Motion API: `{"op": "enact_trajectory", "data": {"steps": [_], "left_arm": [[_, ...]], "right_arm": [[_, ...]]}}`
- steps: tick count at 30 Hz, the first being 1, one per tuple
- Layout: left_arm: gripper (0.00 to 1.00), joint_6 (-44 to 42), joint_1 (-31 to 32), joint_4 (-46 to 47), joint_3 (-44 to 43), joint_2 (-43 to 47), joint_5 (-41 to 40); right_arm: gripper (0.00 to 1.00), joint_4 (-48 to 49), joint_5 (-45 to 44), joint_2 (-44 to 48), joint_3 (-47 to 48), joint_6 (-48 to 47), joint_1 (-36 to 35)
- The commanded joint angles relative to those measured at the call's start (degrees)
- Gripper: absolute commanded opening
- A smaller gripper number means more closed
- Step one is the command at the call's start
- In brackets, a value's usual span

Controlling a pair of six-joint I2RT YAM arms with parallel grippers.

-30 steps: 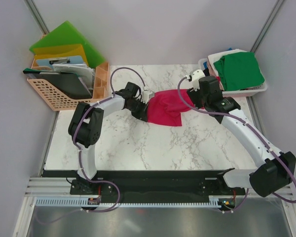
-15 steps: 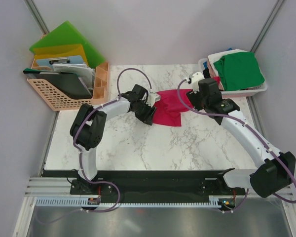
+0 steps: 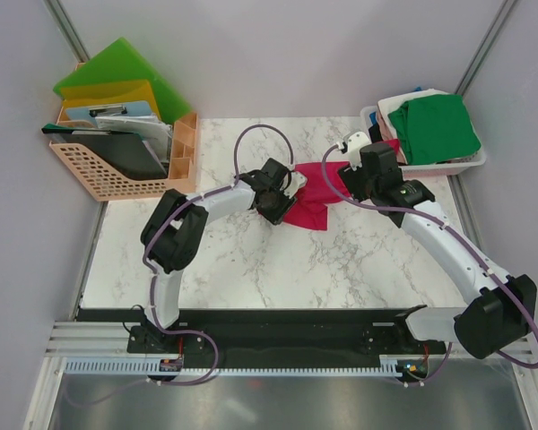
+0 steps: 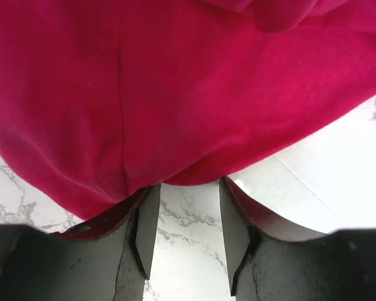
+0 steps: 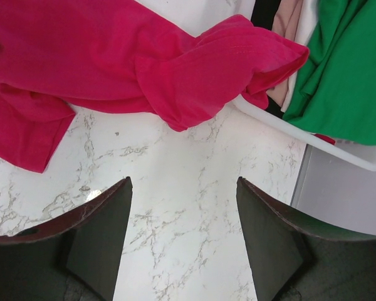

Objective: Fold and stack the t-shirts
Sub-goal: Flatten out the tshirt

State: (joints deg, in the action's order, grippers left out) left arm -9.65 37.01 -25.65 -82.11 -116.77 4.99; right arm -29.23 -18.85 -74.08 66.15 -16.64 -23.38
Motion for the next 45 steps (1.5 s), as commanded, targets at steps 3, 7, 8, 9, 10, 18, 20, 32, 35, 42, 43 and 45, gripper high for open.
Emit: {"op": "enact_trajectory", "data": {"steps": [3,7,8,9,10,18,20,32,35,42,43,45], "left_arm": [[0.48,2.6,0.6,1.1,1.1,6.6,-3.7],[0.48,3.6,2.5,0.8,3.3,11.6,-2.3],[0.50,3.6,3.1,0.7,3.5,11.8,-3.1],[0.51,3.2,3.7,0.8,3.5,12.0,-3.8],[0.52,3.0,4.9,0.9,3.4,11.7,-4.7],[0.53,1.1,8.7,1.1,-3.1,2.4,-11.8],[0.54,1.0,9.0,1.7,-4.2,0.0,-11.9],[0.50,-1.3,8.9,1.2,-11.5,-6.4,-10.4],[0.34,-0.6,8.9,-1.2,-12.6,-8.3,-8.3],[0.02,-0.4,8.9,-2.7,-11.7,-9.4,-7.8],[0.02,-0.4,8.9,-2.7,-11.2,-8.7,-7.9],[0.02,-0.7,8.9,-2.7,-10.8,-7.9,-8.1]], "right_arm": [[0.75,2.2,0.1,0.2,-0.3,0.6,0.1],[0.75,2.7,0.6,-0.7,-0.3,0.9,0.1],[0.75,2.7,0.8,-0.9,-0.2,1.0,0.1],[0.75,2.8,0.8,-1.1,-0.1,1.1,0.1],[0.75,2.8,0.9,-1.7,-0.1,1.1,0.1],[0.75,2.8,0.2,-2.1,-0.1,1.1,0.1],[0.75,2.8,0.0,-2.0,-0.3,1.1,0.1],[0.75,2.7,-0.7,0.2,-2.6,0.7,0.1],[0.75,2.9,0.3,0.9,-2.5,0.7,0.1],[0.75,3.0,0.7,0.4,-2.4,0.6,0.1],[0.75,3.0,0.7,0.3,-2.6,0.6,0.2],[0.75,3.4,0.7,0.3,-3.0,0.6,0.0]]}}
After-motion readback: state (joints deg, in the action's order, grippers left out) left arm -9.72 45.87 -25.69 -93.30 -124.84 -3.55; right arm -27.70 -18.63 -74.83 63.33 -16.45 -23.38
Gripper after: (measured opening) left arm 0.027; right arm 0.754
